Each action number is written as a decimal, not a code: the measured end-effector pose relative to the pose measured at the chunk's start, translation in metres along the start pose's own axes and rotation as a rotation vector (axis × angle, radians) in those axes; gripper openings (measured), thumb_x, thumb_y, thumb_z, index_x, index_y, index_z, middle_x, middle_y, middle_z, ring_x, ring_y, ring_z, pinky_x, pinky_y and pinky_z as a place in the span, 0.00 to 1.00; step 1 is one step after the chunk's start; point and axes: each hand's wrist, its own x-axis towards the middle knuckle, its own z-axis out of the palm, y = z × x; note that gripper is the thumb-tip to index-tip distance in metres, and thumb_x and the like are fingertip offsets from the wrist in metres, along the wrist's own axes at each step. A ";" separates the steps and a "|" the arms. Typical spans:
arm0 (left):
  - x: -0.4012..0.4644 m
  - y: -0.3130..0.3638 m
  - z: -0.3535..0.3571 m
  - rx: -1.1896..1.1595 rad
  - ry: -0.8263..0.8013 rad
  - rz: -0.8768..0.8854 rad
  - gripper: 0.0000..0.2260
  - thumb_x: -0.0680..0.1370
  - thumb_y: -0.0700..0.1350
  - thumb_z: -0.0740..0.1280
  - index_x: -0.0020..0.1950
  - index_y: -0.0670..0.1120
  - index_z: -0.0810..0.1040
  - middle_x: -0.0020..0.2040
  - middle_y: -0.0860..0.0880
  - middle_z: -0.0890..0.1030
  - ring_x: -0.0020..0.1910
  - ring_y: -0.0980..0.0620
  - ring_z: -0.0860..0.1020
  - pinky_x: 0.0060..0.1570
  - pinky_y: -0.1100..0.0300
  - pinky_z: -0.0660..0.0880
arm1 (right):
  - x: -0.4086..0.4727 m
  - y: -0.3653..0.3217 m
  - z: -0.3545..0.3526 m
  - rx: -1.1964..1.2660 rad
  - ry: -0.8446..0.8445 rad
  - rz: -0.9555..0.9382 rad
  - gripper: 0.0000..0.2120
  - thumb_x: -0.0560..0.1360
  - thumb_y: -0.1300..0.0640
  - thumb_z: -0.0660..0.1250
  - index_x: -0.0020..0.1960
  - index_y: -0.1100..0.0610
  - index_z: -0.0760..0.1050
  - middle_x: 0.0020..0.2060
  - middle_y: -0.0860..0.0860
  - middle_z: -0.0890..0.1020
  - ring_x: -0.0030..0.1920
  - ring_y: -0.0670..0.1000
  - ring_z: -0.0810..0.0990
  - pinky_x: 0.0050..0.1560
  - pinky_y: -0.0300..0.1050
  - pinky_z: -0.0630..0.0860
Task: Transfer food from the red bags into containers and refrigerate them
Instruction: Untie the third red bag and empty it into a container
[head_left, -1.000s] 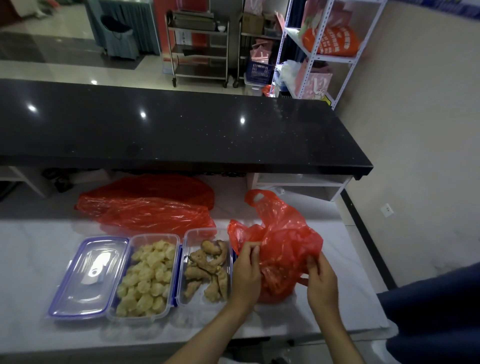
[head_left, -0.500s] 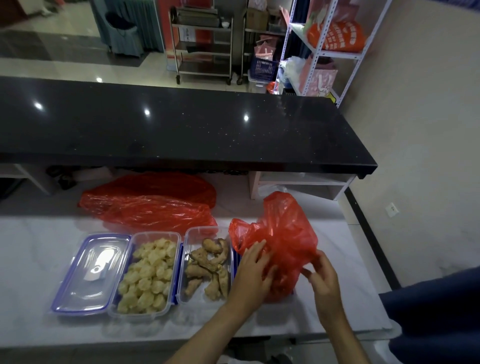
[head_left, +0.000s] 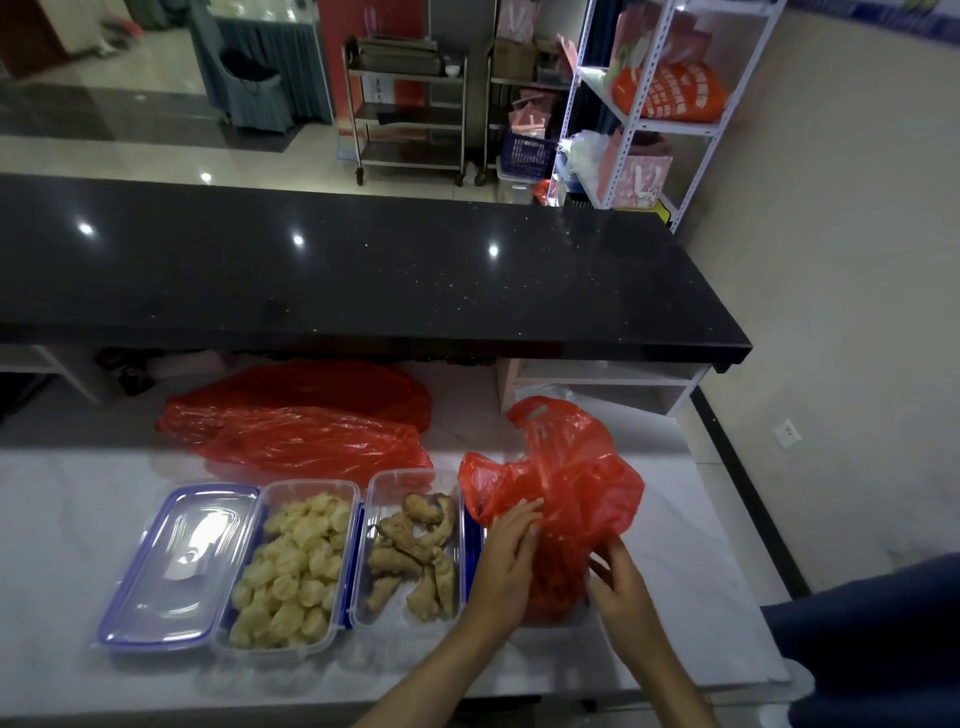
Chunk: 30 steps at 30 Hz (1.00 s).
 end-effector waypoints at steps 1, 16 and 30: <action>0.000 -0.002 -0.001 -0.026 0.002 -0.017 0.13 0.86 0.51 0.58 0.69 0.64 0.74 0.72 0.63 0.73 0.73 0.66 0.67 0.78 0.54 0.64 | -0.004 0.001 0.000 0.014 -0.057 -0.009 0.32 0.81 0.69 0.63 0.73 0.39 0.63 0.68 0.40 0.75 0.66 0.42 0.76 0.64 0.38 0.76; -0.012 -0.009 0.005 0.274 0.051 0.126 0.24 0.87 0.50 0.54 0.72 0.81 0.57 0.81 0.63 0.57 0.82 0.60 0.49 0.82 0.46 0.53 | -0.006 -0.010 0.019 0.041 0.065 0.023 0.11 0.83 0.54 0.62 0.63 0.46 0.79 0.57 0.43 0.85 0.58 0.42 0.82 0.63 0.40 0.77; -0.025 0.031 -0.003 -0.030 -0.022 0.098 0.17 0.87 0.54 0.57 0.74 0.70 0.68 0.76 0.66 0.68 0.76 0.65 0.64 0.78 0.54 0.63 | -0.023 -0.039 0.011 0.059 0.344 -0.185 0.13 0.77 0.46 0.65 0.52 0.51 0.83 0.44 0.47 0.86 0.47 0.47 0.85 0.48 0.42 0.82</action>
